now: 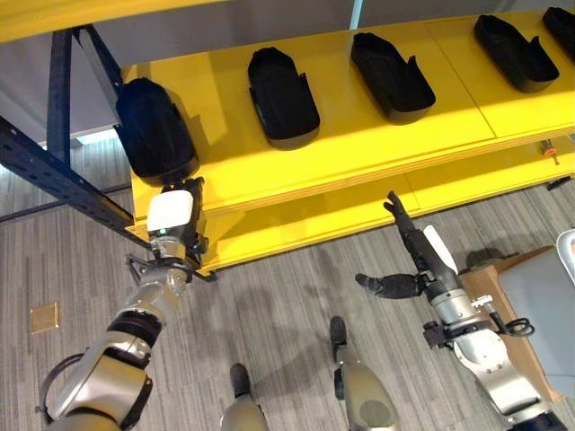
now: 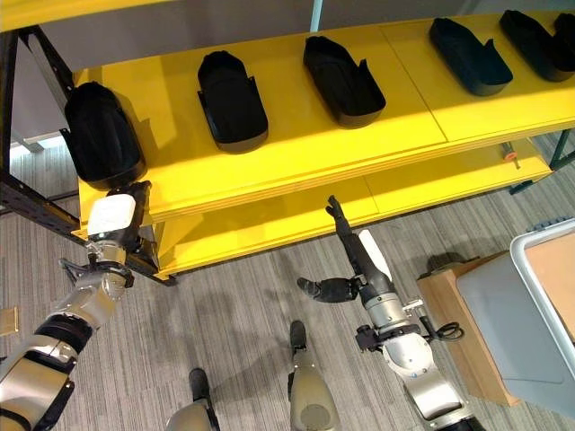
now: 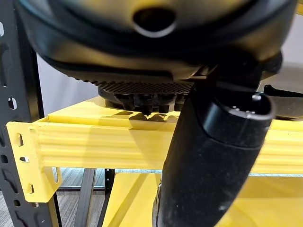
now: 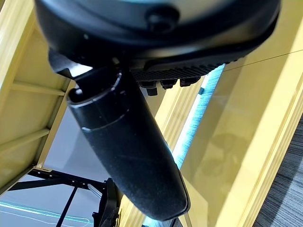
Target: Move parts from the plastic box to the shelf.
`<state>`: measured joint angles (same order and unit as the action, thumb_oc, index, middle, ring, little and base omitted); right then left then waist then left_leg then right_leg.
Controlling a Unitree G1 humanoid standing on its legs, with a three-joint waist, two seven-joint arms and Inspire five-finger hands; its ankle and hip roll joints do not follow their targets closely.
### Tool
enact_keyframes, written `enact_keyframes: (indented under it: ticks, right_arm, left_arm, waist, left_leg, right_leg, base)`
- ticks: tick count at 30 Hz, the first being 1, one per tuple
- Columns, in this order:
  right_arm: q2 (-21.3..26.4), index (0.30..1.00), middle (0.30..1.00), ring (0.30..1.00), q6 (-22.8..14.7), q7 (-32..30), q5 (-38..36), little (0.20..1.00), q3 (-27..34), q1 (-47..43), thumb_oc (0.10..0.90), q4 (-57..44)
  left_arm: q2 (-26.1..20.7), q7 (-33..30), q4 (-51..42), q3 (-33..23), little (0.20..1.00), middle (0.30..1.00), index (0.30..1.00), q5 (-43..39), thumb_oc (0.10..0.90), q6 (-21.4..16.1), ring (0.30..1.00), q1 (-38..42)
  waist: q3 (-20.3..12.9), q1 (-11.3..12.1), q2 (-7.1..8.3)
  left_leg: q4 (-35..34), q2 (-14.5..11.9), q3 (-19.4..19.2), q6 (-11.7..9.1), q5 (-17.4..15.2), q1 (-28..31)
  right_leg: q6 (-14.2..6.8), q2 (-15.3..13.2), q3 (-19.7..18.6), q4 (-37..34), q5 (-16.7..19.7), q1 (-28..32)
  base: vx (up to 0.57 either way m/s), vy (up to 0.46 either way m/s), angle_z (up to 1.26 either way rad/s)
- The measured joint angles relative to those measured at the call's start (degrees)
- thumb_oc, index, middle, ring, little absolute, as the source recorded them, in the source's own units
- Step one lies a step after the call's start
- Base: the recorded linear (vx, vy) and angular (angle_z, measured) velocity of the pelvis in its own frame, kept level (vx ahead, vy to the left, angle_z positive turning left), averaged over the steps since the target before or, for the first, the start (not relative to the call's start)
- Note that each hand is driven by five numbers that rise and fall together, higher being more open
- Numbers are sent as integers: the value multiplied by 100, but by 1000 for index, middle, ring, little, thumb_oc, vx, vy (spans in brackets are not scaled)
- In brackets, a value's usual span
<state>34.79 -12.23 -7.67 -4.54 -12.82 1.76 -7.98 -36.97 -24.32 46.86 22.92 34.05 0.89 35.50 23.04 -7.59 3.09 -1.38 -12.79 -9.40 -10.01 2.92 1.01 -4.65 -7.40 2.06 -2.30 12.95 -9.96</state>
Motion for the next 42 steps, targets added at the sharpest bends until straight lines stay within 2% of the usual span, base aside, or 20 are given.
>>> enact_keyframes:
  ticks: [22, 42]
  right_arm:
    - [6, 1000, 1000, 1000, 0, 14, 0, 1000, 0, 1, 900, 0]
    - [132, 1000, 1000, 1000, -3, 107, 0, 1000, -1, 23, 900, 0]
  left_arm:
    - [-55, 0, 125, -1, 1000, 1000, 1000, 1, 900, -5, 1000, 0]
    - [-277, 3, 731, -1, 1000, 1000, 1000, 0, 900, -55, 1000, 231]
  waist:
    - [0, 1, -1]
    - [0, -6, -2]
  left_leg:
    - [10, 0, 0, 14, -8, 2]
    - [22, 1, -3, 3, -2, 3]
  right_leg:
    - [-10, -2, 2, 12, -39, -2]
    - [-9, -2, -1, 15, -39, -2]
  base:
    - [0, 0, 0]
    - [0, 0, 0]
